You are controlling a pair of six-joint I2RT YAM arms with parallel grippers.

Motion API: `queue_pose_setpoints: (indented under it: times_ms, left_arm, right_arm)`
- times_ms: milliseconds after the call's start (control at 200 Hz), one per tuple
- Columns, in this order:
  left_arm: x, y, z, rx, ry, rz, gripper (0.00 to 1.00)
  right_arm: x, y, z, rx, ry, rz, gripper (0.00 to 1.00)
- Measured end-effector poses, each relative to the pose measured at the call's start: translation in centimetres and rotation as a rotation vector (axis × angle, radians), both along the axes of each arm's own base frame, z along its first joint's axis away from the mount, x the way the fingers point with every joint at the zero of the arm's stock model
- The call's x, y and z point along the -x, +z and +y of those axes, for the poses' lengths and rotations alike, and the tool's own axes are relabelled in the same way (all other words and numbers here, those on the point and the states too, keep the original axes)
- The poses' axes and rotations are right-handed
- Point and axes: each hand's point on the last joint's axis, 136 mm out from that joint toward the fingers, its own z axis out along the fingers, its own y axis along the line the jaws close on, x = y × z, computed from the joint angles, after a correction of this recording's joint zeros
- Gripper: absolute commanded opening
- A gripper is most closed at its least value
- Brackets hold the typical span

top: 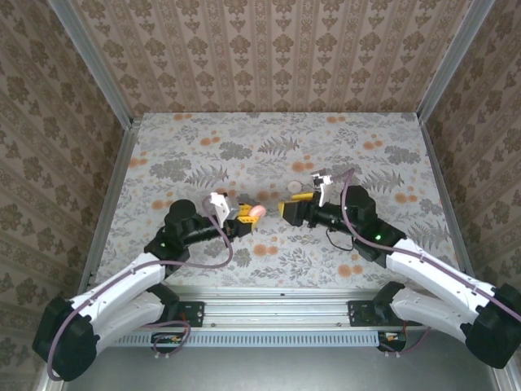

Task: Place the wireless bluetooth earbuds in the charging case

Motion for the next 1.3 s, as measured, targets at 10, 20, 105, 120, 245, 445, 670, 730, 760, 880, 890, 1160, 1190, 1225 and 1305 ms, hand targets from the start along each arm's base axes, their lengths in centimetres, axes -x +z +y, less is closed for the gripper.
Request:
queue_pose_setpoints:
  times_ms: [10, 20, 105, 120, 245, 445, 670, 730, 760, 880, 890, 1160, 1190, 1225, 1305]
  left_arm:
    - [0.1, 0.0, -0.1, -0.002, -0.008, 0.001, 0.14]
    - [0.2, 0.0, -0.1, -0.006, -0.016, 0.002, 0.14]
    - [0.9, 0.0, -0.6, -0.025, -0.081, 0.006, 0.13]
    - [1.0, 0.0, -0.7, -0.028, -0.093, 0.005, 0.13]
    - [1.9, 0.2, -1.1, -0.053, -0.175, -0.012, 0.13]
    - [3.3, 0.5, -1.2, -0.094, -0.271, -0.059, 0.13]
    - [4.4, 0.3, -1.1, -0.126, -0.333, -0.087, 0.13]
    - [4.5, 0.1, -1.1, -0.132, -0.339, -0.088, 0.13]
    - [4.6, 0.0, -1.1, -0.136, -0.341, -0.087, 0.13]
    - [4.8, -0.4, -1.2, -0.144, -0.354, -0.08, 0.13]
    - [4.8, -0.4, -1.2, -0.144, -0.355, -0.079, 0.13]
    - [4.9, -0.6, -1.3, -0.15, -0.365, -0.074, 0.13]
    - [4.9, -0.6, -1.3, -0.15, -0.367, -0.073, 0.13]
    - [5.0, -0.6, -1.3, -0.15, -0.369, -0.072, 0.13]
    - [5.1, -0.6, -1.3, -0.15, -0.372, -0.071, 0.13]
  right_arm:
    - [0.2, 0.1, 0.0, 0.01, 0.01, -0.016, 0.81]
    - [0.3, 0.1, 0.0, 0.018, 0.017, -0.027, 0.81]
    - [1.8, 0.2, -0.1, 0.118, 0.113, -0.168, 0.81]
    - [2.1, 0.1, -0.1, 0.142, 0.134, -0.195, 0.79]
    - [3.6, -0.1, 0.1, 0.298, 0.291, -0.362, 0.71]
    - [4.2, 0.2, 1.1, 0.45, 0.52, -0.54, 0.64]
    - [5.1, -1.5, 2.2, 0.498, 0.72, -0.587, 0.58]
    - [5.3, -1.6, 2.4, 0.493, 0.756, -0.594, 0.56]
    - [5.4, -1.6, 2.5, 0.487, 0.769, -0.596, 0.55]
    - [6.0, -1.6, 3.1, 0.472, 0.819, -0.61, 0.52]
    - [6.0, -1.6, 3.1, 0.471, 0.822, -0.612, 0.52]
    - [7.0, -2.2, 4.6, 0.457, 0.905, -0.611, 0.43]
    - [7.0, -2.3, 4.6, 0.457, 0.908, -0.608, 0.42]
    - [7.0, -2.4, 4.7, 0.457, 0.911, -0.605, 0.41]
    - [7.0, -2.6, 4.9, 0.457, 0.918, -0.601, 0.38]
